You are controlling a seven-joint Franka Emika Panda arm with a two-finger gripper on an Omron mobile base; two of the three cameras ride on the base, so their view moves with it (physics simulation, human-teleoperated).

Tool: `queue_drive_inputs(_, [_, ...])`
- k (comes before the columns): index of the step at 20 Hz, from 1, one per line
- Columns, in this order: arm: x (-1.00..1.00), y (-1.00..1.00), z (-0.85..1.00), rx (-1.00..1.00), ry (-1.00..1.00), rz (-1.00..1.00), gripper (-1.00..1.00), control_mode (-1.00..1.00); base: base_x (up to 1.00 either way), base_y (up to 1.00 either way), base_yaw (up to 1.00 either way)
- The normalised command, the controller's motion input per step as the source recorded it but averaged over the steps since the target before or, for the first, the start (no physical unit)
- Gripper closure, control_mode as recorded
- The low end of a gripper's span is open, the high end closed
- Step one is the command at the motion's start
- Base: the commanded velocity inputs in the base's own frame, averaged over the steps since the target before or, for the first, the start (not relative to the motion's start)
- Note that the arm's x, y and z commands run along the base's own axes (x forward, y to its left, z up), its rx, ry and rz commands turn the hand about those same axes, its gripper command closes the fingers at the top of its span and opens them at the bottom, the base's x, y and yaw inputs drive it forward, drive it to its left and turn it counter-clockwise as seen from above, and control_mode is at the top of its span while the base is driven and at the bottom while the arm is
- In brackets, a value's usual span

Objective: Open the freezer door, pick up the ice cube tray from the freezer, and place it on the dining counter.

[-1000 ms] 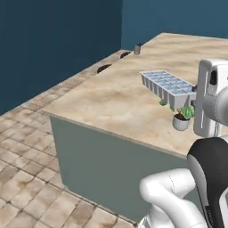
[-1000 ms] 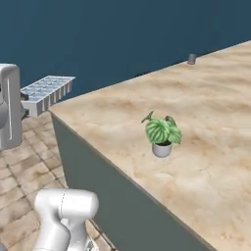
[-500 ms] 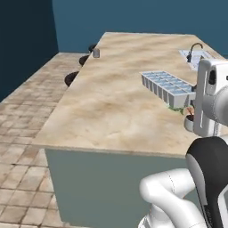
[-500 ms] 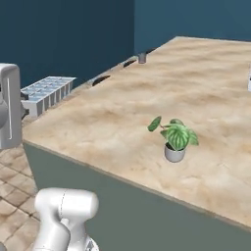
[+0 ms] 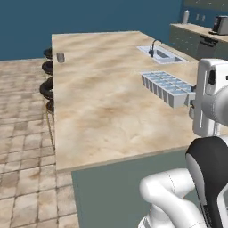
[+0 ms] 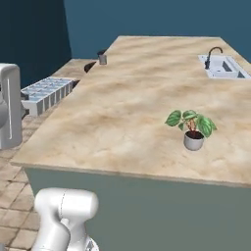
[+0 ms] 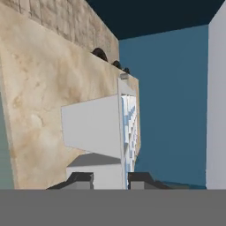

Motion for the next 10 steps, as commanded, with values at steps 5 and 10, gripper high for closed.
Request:
queue_drive_inputs(5, [0.00,0.00,0.00,0.00,0.00,0.00,1.00,1.00,-0.03,1.00,-0.47])
queue_drive_inputs(10, [0.00,0.00,0.00,0.00,0.00,0.00,1.00,1.00,-0.10,1.00,-0.44])
